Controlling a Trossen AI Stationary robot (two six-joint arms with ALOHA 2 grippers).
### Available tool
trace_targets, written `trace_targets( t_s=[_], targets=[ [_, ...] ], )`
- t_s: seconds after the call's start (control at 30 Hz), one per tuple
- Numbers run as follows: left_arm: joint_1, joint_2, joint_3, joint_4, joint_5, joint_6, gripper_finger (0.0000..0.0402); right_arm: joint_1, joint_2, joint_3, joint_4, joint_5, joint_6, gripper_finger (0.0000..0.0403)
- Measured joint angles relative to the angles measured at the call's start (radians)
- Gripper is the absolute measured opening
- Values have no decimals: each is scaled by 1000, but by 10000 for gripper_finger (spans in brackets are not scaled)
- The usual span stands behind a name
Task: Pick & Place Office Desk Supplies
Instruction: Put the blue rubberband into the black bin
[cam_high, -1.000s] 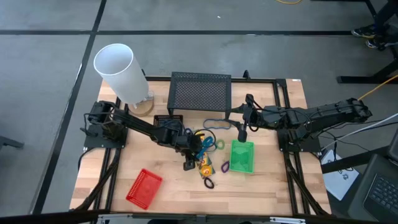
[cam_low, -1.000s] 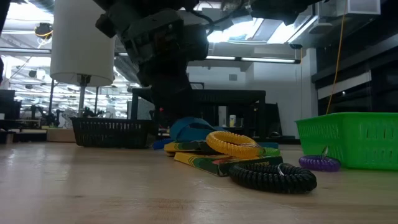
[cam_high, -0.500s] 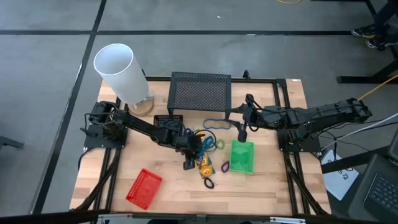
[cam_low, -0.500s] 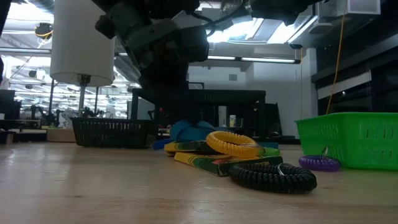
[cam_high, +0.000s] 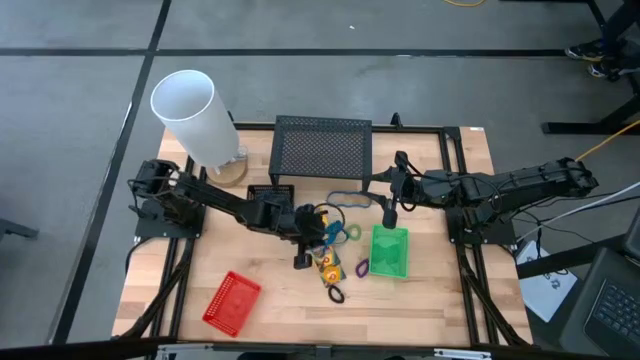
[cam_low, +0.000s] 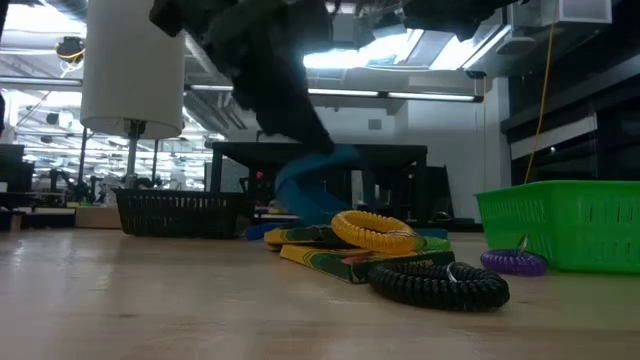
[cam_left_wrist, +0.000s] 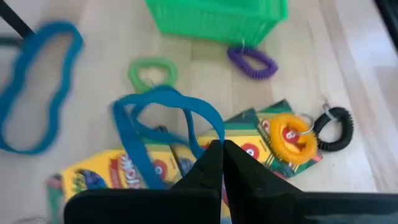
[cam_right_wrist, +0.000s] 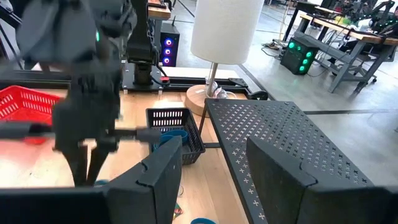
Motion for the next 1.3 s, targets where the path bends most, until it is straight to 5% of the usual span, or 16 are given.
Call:
trace_targets(
  t_s=[0.27, 0.67, 1.3],
  targets=[
    [-5, -181, 0, -69, -129, 80, 2, 0, 0, 0, 0, 0, 0, 181],
    [-42, -422, 0, -435, -550, 39, 2, 0, 0, 0, -2, 0, 0, 181],
    [-40, -428, -112, -674, -563, -177, 1, 0, 0, 0, 0, 2, 7, 180]
  ],
)
